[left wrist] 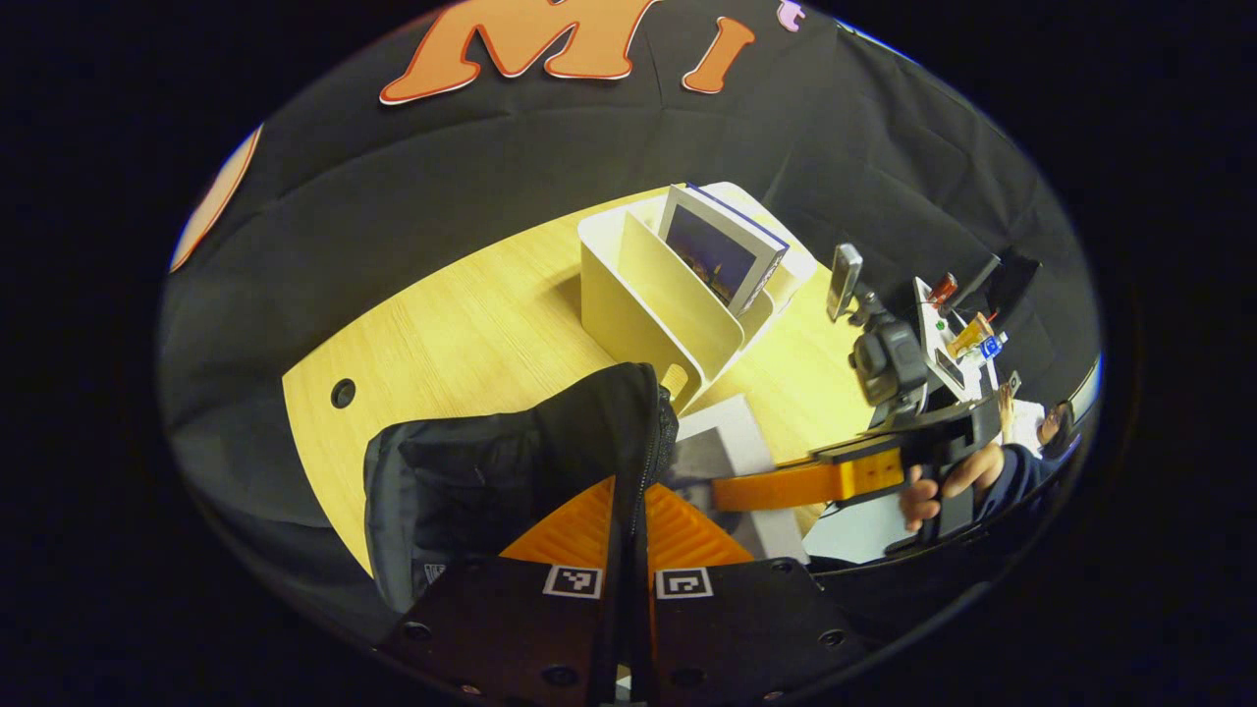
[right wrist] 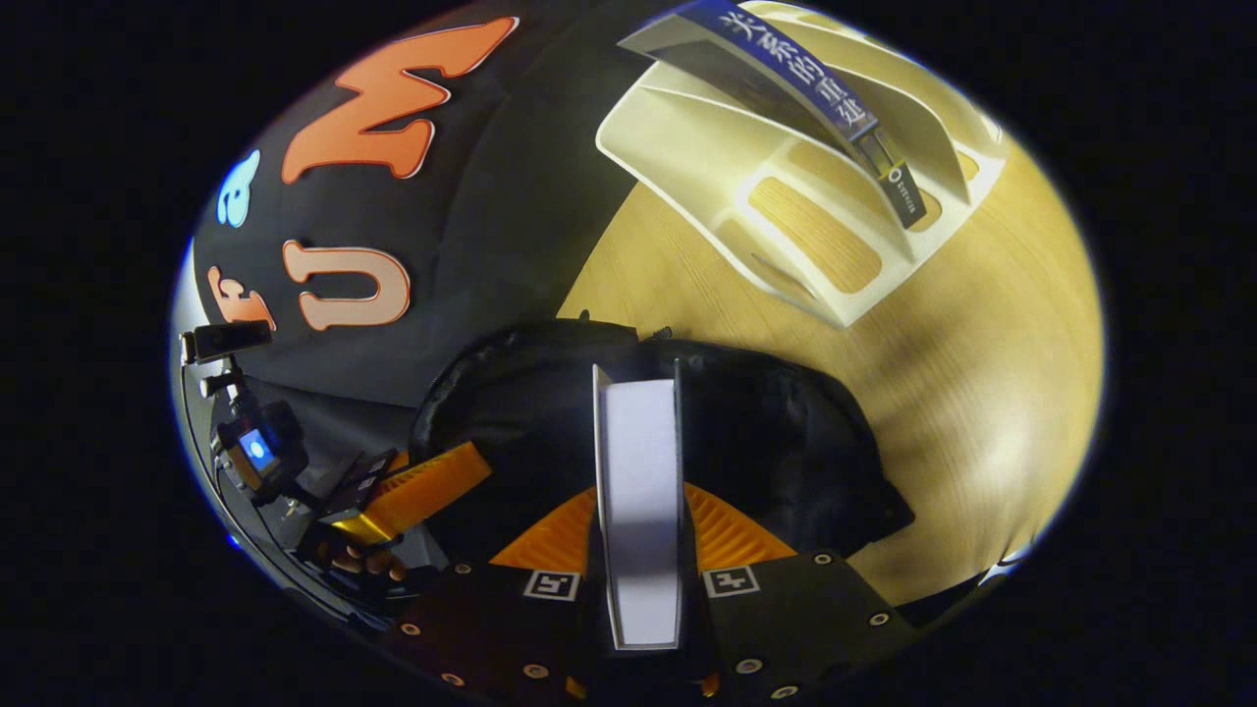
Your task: Open the schoolbag, grab two books from the bookshelf and put them into the schoolbag.
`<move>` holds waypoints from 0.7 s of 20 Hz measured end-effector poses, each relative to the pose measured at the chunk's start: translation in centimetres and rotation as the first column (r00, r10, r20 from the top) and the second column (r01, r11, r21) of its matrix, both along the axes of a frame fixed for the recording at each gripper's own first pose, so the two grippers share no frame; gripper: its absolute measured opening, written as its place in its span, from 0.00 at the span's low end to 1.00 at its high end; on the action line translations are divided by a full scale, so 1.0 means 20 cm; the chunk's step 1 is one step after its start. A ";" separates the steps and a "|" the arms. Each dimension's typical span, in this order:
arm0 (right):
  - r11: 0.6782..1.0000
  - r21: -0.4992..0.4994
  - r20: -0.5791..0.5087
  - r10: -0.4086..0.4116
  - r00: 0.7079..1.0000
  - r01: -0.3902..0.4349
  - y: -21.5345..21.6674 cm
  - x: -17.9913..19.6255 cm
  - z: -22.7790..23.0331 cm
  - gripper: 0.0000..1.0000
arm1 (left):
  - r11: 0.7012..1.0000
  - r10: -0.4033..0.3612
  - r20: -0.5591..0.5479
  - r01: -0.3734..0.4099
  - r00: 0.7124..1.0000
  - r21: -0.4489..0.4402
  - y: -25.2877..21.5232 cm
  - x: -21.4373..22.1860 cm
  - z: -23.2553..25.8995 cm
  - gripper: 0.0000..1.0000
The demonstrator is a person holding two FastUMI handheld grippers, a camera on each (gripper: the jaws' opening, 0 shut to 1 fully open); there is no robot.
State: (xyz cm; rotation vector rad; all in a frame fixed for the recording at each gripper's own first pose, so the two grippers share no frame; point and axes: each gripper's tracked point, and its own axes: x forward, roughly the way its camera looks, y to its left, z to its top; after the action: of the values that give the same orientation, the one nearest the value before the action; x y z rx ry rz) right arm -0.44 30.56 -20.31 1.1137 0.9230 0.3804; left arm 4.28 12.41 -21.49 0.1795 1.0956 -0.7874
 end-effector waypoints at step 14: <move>0.999 -0.042 -0.059 -0.023 0.998 0.021 0.17 0.04 -0.35 0.53 | 1.000 0.004 -0.030 -0.005 1.000 -0.022 -0.05 -0.04 -0.05 0.06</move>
State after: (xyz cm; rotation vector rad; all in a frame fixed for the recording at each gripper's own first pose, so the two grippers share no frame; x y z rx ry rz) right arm 0.35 34.05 -27.23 1.1016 0.9661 0.3102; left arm 3.49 11.47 -22.44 0.1473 1.1144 -0.8001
